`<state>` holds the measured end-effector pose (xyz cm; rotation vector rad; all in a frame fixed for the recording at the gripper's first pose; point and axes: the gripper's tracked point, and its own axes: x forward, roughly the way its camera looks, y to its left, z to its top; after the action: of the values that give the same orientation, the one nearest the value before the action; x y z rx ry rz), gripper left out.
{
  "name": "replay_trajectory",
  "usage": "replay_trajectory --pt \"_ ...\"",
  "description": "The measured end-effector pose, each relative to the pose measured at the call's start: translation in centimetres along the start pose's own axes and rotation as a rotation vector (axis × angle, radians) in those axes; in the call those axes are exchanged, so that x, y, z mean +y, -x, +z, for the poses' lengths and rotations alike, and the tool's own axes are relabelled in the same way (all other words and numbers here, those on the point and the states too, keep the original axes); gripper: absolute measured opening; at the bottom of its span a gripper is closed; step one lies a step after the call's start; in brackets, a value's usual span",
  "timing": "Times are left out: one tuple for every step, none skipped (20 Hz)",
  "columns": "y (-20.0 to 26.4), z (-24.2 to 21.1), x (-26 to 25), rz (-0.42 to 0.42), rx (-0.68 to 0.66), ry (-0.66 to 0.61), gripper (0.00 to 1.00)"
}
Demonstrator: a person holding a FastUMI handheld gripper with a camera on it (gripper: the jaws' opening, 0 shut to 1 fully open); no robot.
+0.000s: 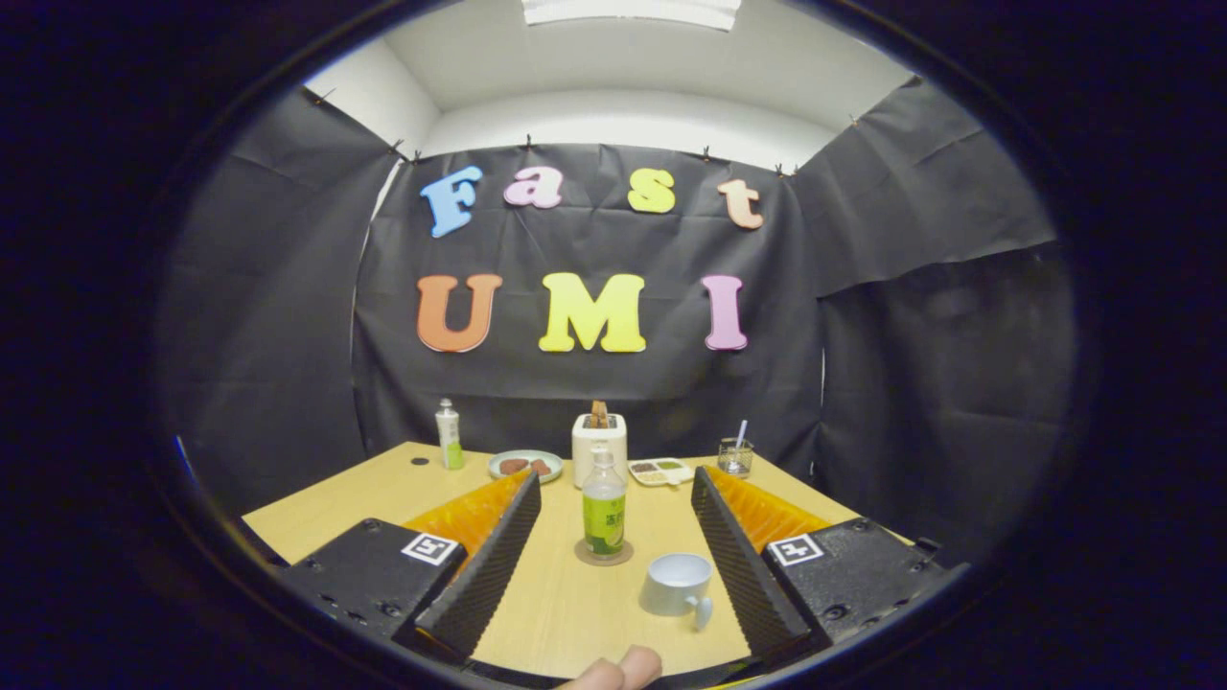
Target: Take the bottle from table, then pour the juice into the cup, finally place the bottle on the coaster
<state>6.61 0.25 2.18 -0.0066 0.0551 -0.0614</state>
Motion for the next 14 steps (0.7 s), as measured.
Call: replay_trajectory --pt "0.8 0.1 0.2 0.008 -0.004 -0.002 1.0" --pt "1.4 -0.1 0.1 0.008 0.001 -0.007 1.0" --pt "2.0 -0.2 0.2 0.009 0.011 -0.017 1.0" --pt "2.6 -0.2 0.7 0.02 0.017 -0.026 1.0" --pt "3.2 0.1 0.9 0.023 0.018 -0.03 1.0" --pt "3.8 0.2 0.5 0.006 0.019 -0.025 1.0" --pt "4.5 0.6 0.1 -0.011 0.012 -0.013 1.0" --pt "4.9 1.0 0.2 -0.026 -0.001 0.002 1.0" --pt "5.5 1.4 0.2 -0.035 -0.015 0.016 1.0" --pt "5.9 1.4 0.3 -0.046 -0.02 0.028 1.0" --pt "6.3 1.4 0.1 -0.058 -0.022 0.034 1.0" --pt "6.4 1.3 0.5 -0.051 -0.026 0.031 1.0" --pt "6.5 1.2 0.8 -0.04 -0.021 0.027 1.0" --pt "6.6 0.9 0.9 -0.035 -0.013 0.02 1.0"
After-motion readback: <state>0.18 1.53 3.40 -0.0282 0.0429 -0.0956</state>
